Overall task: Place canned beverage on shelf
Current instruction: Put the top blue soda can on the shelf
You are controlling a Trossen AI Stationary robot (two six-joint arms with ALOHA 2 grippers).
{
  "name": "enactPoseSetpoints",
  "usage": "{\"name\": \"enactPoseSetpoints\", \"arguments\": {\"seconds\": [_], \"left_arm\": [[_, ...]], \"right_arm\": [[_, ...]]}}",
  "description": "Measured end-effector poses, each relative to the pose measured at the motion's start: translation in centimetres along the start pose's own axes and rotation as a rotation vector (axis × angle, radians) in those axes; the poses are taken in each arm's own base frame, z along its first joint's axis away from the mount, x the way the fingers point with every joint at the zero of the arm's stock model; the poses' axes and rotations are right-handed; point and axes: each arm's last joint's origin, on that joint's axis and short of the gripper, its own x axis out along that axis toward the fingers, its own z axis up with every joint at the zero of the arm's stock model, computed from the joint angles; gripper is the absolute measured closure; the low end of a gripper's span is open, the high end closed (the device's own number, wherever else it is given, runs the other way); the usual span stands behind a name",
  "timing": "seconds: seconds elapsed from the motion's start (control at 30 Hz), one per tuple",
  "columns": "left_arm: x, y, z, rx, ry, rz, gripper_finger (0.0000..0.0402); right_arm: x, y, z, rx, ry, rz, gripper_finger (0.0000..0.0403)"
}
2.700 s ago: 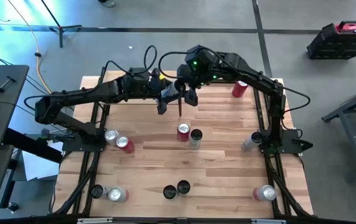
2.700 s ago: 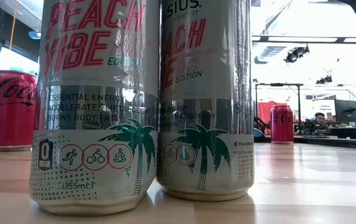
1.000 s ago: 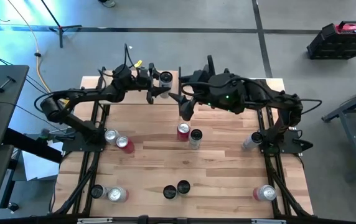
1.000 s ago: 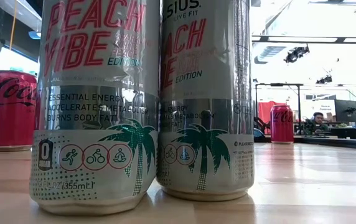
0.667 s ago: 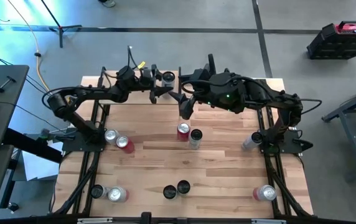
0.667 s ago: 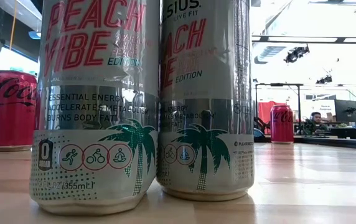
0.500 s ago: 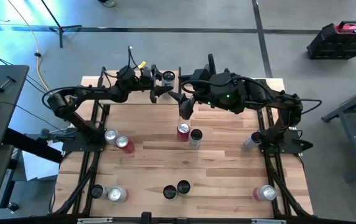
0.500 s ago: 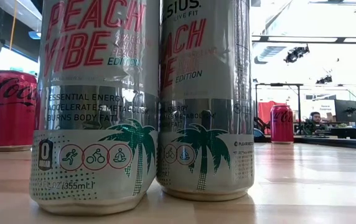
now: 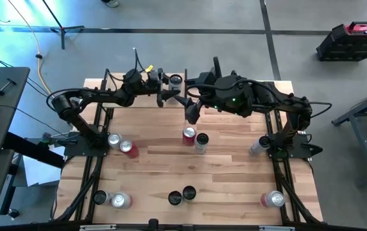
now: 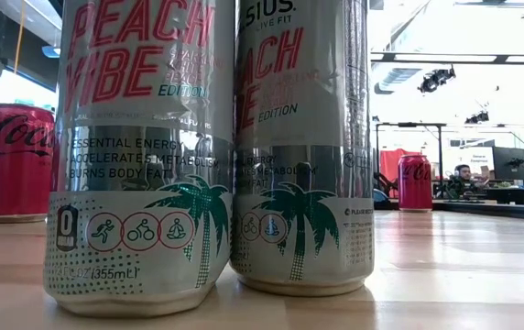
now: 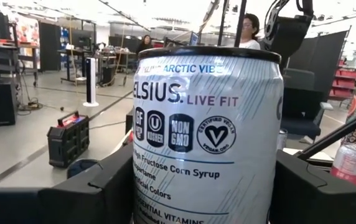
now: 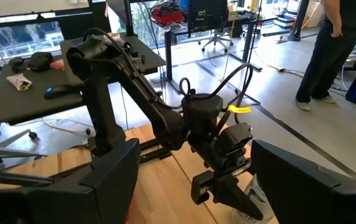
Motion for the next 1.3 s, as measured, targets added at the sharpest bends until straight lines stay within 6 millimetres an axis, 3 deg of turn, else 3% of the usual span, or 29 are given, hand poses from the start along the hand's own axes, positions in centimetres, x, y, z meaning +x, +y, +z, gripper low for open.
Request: {"name": "enactPoseSetpoints", "arguments": {"seconds": [0.3, 0.73, 0.97, 1.3], "left_arm": [[0.0, 0.0, 0.0, -0.025, 0.006, -0.002, 0.0117], [-0.3, -0.3, 0.9, -0.008, -0.014, -0.003, 0.0112], [-0.8, -0.7, 1.5, 0.023, 0.037, 0.005, 0.0112], [-1.6, -1.2, 2.7, 0.045, 0.065, 0.057, 0.0111]], "right_arm": [[0.0, -0.1, -0.3, -0.017, 0.033, -0.003, 0.011], [0.0, -0.2, -0.8, -0.03, 0.072, -0.013, 0.0109], [0.2, -0.6, -0.8, -0.027, 0.084, -0.028, 0.0083], [3.0, -1.0, -1.9, -0.087, 0.148, -0.03, 0.0049]]}}
